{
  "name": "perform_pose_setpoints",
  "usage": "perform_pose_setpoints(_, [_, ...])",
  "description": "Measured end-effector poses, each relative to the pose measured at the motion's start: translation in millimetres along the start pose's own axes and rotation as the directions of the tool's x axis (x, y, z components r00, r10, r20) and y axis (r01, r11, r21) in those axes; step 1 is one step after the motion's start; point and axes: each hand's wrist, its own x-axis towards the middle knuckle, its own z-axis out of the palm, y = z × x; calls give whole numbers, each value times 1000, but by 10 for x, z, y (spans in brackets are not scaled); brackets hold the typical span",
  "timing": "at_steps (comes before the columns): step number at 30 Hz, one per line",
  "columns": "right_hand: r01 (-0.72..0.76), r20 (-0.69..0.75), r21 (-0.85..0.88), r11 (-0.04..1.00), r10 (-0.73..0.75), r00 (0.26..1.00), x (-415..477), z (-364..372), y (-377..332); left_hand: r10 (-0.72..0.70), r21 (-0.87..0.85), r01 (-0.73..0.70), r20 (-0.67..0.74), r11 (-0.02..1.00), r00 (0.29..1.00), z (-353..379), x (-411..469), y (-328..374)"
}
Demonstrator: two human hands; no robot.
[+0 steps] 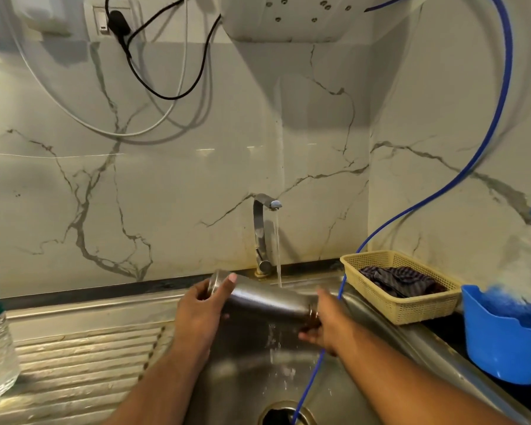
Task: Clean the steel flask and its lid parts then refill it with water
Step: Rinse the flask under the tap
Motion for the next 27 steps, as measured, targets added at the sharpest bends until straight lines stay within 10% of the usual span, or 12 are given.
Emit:
perform_pose_setpoints(7, [-239, 230, -337, 911, 326, 917, 20, 53, 170, 427, 161, -444, 130, 882, 895, 210, -250, 250])
perform_pose_setpoints(16, [-132, 103, -270, 954, 165, 981, 150, -30, 119, 437, 230, -452, 117, 862, 892, 250, 2, 7])
perform_pose_setpoints(27, [-280, 153, -262, 924, 326, 933, 232, -17, 184, 389, 237, -453, 272, 859, 880, 726, 186, 154])
